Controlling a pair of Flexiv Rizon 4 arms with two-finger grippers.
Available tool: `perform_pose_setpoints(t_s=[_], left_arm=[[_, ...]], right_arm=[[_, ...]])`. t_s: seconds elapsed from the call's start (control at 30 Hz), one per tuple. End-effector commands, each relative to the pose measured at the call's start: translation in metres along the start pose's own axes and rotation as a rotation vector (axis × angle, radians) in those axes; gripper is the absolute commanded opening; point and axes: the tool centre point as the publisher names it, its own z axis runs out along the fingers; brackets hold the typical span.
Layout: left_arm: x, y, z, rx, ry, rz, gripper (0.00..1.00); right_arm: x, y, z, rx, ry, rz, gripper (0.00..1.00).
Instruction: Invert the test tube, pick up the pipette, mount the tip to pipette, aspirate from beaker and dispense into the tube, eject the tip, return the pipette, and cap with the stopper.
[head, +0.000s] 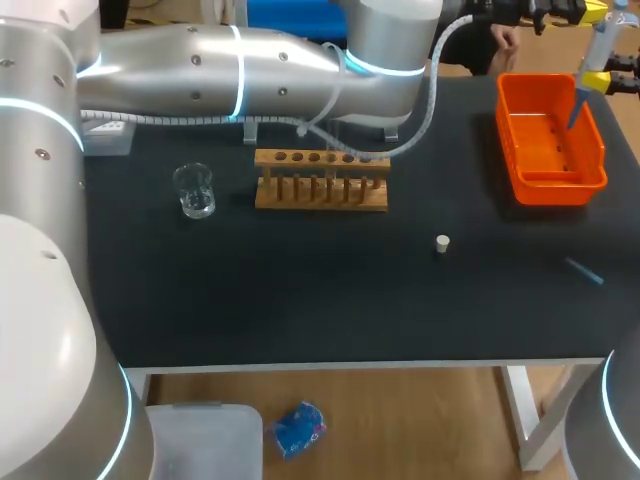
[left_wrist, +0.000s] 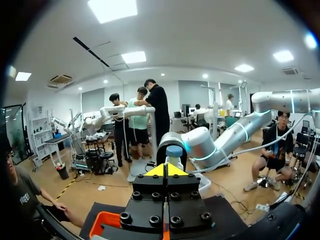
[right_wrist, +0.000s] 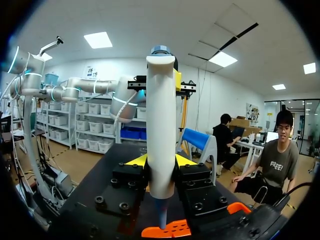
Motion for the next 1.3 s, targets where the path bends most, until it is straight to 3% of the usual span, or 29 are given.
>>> perform_pose_setpoints(t_s=[0.03, 0.37, 1.07, 1.1, 1.13, 1.17, 1.3], left_arm=[[0.001, -0.005, -0.005, -0.012, -0.006, 0.006, 0.00], [-0.002, -0.019, -0.009, -0.024, -0.017, 0.040, 0.00], [-0.002, -0.019, -0.010, -0.042, -0.038, 0.014, 0.00], [-0.002, -0.019, -0.010, -0.042, -0.038, 0.014, 0.36], [-0.002, -0.019, -0.010, -0.042, -0.038, 0.014, 0.93], [-0.002, -0.019, -0.010, -0.042, -0.038, 0.014, 1.00], [-0.002, -0.019, -0.010, -0.042, -0.038, 0.014, 1.00]], right_arm=[[0.000, 0.003, 0.000, 0.004, 0.001, 0.000, 0.00], [0.000, 0.003, 0.000, 0.004, 0.001, 0.000, 0.00], [0.000, 0.003, 0.000, 0.004, 0.001, 0.000, 0.00], [0.000, 0.003, 0.000, 0.004, 0.001, 0.000, 0.00], [0.000, 0.003, 0.000, 0.004, 0.001, 0.000, 0.00], [0.000, 0.003, 0.000, 0.004, 0.001, 0.000, 0.00], [0.000, 0.003, 0.000, 0.004, 0.001, 0.000, 0.00]])
